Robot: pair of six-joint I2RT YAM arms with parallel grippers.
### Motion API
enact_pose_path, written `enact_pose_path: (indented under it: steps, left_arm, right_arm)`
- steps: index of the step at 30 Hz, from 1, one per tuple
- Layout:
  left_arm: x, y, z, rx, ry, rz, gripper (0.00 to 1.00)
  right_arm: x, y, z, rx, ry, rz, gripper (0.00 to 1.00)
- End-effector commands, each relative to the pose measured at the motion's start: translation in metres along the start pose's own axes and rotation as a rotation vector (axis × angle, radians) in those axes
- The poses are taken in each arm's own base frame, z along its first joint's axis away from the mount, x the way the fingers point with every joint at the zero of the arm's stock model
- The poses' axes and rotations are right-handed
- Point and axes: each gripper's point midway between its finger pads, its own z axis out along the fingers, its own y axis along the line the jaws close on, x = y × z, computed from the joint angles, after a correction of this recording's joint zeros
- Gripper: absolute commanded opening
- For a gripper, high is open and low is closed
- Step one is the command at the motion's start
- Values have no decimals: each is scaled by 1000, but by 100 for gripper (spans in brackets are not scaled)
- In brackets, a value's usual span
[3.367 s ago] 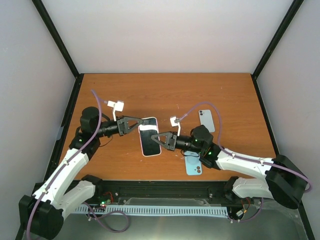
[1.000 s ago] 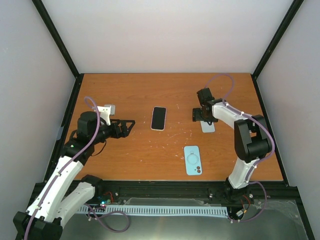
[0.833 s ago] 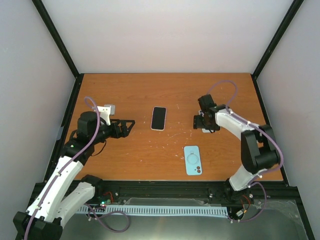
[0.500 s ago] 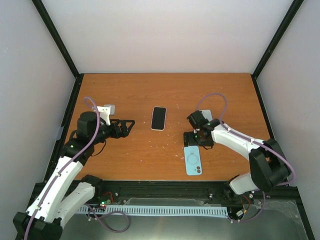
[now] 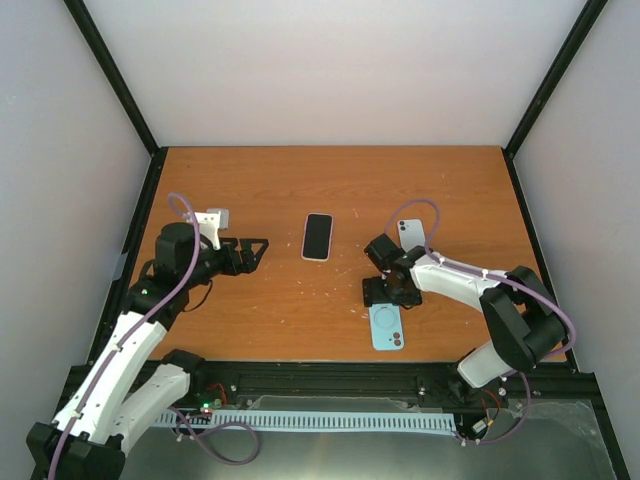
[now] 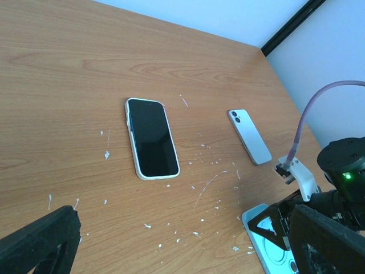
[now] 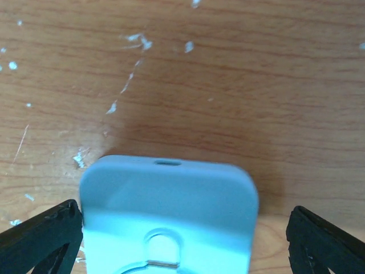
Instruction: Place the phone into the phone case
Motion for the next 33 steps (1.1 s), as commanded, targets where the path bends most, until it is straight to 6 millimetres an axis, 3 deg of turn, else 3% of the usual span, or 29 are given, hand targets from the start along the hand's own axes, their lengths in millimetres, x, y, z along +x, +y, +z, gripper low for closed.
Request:
enact_pose_path:
  steps: [1, 8, 14, 20, 26, 33]
  left_arm:
    - [1, 5, 3, -33, 17, -28, 100]
    - [12, 17, 17, -78, 100, -110, 99]
    - [35, -1, 26, 69, 175, -207, 93]
    - [54, -25, 33, 278, 229, -259, 79]
    - [60, -53, 28, 480, 263, -233, 69]
    - [76, -62, 26, 585, 301, -258, 62]
  right_arm:
    - [15, 4, 13, 3, 40, -12, 96]
    - [13, 10, 20, -9, 45, -26, 92]
    - [4, 18, 9, -50, -11, -18, 74]
    - [-22, 56, -33, -275, -144, 34, 61]
    - [-40, 115, -93, -682, -221, 117, 60]
    - [-50, 152, -135, -971, -172, 238, 59]
